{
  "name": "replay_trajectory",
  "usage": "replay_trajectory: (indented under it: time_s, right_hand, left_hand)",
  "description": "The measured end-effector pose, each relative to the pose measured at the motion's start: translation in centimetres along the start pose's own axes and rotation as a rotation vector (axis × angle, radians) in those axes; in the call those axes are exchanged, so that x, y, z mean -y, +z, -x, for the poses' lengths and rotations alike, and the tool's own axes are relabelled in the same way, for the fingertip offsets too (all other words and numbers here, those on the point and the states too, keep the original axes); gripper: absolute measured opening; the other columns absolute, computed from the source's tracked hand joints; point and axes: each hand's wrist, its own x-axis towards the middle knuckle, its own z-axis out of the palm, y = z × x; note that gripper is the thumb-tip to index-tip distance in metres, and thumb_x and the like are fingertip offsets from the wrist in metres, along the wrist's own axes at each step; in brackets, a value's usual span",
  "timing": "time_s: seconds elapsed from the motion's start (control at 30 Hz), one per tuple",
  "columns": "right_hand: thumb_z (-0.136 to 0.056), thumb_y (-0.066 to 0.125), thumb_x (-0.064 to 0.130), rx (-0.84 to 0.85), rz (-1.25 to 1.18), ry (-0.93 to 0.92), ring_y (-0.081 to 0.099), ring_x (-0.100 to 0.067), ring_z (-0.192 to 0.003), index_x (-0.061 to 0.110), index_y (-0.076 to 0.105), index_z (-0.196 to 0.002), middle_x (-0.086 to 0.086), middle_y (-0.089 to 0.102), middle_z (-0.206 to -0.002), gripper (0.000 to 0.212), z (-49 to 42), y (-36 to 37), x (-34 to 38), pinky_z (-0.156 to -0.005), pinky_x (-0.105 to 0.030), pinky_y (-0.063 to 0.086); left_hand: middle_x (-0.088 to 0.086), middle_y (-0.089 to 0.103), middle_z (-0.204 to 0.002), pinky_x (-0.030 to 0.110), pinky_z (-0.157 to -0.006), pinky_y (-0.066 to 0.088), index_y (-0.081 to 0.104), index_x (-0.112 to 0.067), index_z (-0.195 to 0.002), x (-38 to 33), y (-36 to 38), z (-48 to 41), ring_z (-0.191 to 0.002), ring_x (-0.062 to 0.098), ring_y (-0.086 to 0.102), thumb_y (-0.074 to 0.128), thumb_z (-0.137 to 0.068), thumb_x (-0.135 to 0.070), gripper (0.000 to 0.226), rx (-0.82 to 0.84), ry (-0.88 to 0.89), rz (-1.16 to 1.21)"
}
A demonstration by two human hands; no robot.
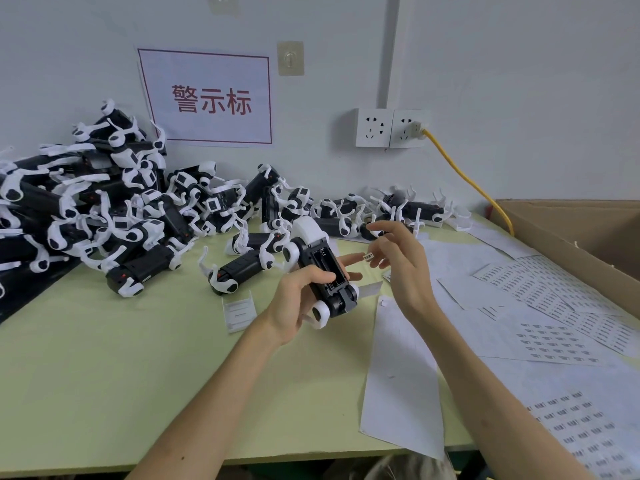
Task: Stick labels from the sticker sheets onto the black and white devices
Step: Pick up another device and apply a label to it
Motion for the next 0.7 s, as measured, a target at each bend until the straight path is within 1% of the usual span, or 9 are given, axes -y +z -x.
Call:
replay_trajectory:
  time_s: [0.07,0.1,0.17,0.37,0.43,0.57,0.63,0.67,0.7]
  right_hand:
    - [-0.098,0.045,-0.002,0.000,0.013,0.000,0.055,-0.015,-0.068,0.009,0.066,-0.111,-0.005,0.059,-0.075,0.027,0.00,0.04,-0.10,-0.066,-0.016,0.044]
    - [-0.098,0.045,-0.002,0.005,0.021,-0.004,0.055,-0.015,-0.068,0.009,0.066,-0.111,-0.006,0.059,-0.075,0.028,0.02,0.07,-0.14,-0.066,-0.016,0.044]
    - [-0.098,0.044,-0.002,0.021,0.045,-0.016,0.054,-0.015,-0.068,0.010,0.066,-0.111,-0.008,0.059,-0.076,0.028,0.10,0.11,-0.16,-0.066,-0.015,0.043]
    - [-0.098,0.043,0.003,0.036,0.077,-0.037,0.055,-0.013,-0.069,0.011,0.066,-0.110,-0.016,0.062,-0.081,0.027,0.18,0.14,-0.04,-0.065,-0.014,0.042]
    - [-0.098,0.042,0.006,0.045,0.088,-0.037,0.056,-0.013,-0.070,0.011,0.067,-0.110,-0.016,0.063,-0.083,0.028,0.21,0.14,-0.12,-0.065,-0.013,0.042]
    - [-0.100,0.043,0.015,0.062,0.112,0.001,0.061,-0.015,-0.071,0.018,0.068,-0.111,-0.008,0.069,-0.087,0.028,0.20,0.12,-0.35,-0.067,-0.014,0.044]
    - [-0.098,0.042,0.022,0.063,0.105,0.019,0.064,-0.017,-0.073,0.019,0.068,-0.111,-0.005,0.073,-0.088,0.029,0.18,0.08,-0.42,-0.070,-0.017,0.046]
    - [-0.098,0.042,0.022,0.057,0.100,0.025,0.065,-0.017,-0.074,0.018,0.069,-0.111,-0.005,0.074,-0.089,0.030,0.13,0.07,-0.47,-0.071,-0.018,0.047]
    - [-0.100,0.042,0.020,0.045,0.101,0.036,0.066,-0.018,-0.074,0.017,0.069,-0.109,-0.005,0.075,-0.089,0.029,0.05,0.05,-0.51,-0.071,-0.018,0.048]
  left_hand:
    - [0.012,0.067,-0.134,0.060,-0.101,0.037,0.073,-0.009,-0.091,-0.11,-0.10,-0.01,-0.129,0.042,0.058,0.065,-0.067,-0.027,0.031,0.014,0.038,0.007]
    - [0.012,0.067,-0.135,0.060,-0.108,0.039,0.068,-0.006,-0.092,-0.10,-0.16,-0.01,-0.130,0.041,0.058,0.063,-0.070,-0.024,0.029,0.014,0.051,0.012]
    - [0.013,0.066,-0.136,0.056,-0.111,0.040,0.060,0.000,-0.096,-0.05,-0.15,-0.02,-0.130,0.042,0.057,0.056,-0.076,-0.019,0.028,0.007,0.053,0.013]
    - [0.012,0.068,-0.133,0.041,-0.093,0.053,0.059,0.001,-0.096,-0.12,0.15,0.07,-0.119,0.038,0.064,0.054,-0.076,-0.020,0.029,-0.026,0.054,0.017]
    - [0.012,0.068,-0.133,0.044,-0.094,0.049,0.062,-0.002,-0.094,-0.10,0.10,0.10,-0.119,0.038,0.064,0.060,-0.072,-0.023,0.030,-0.032,0.050,0.009]
    - [0.019,0.067,-0.131,0.049,-0.096,0.036,0.078,-0.019,-0.084,-0.05,0.08,0.22,-0.120,0.038,0.064,0.066,-0.065,-0.035,0.028,-0.066,0.049,-0.032]
    - [0.016,0.068,-0.130,0.046,-0.095,0.039,0.080,-0.022,-0.085,-0.14,0.11,0.30,-0.117,0.035,0.063,0.065,-0.066,-0.036,0.028,-0.070,0.059,-0.023]
    - [0.011,0.071,-0.127,0.039,-0.089,0.046,0.080,-0.023,-0.086,-0.23,0.16,0.34,-0.115,0.033,0.063,0.064,-0.067,-0.036,0.028,-0.065,0.066,-0.017]
    - [0.007,0.072,-0.123,0.030,-0.076,0.050,0.080,-0.025,-0.086,-0.36,0.25,0.46,-0.114,0.030,0.063,0.064,-0.067,-0.036,0.027,-0.059,0.067,-0.017]
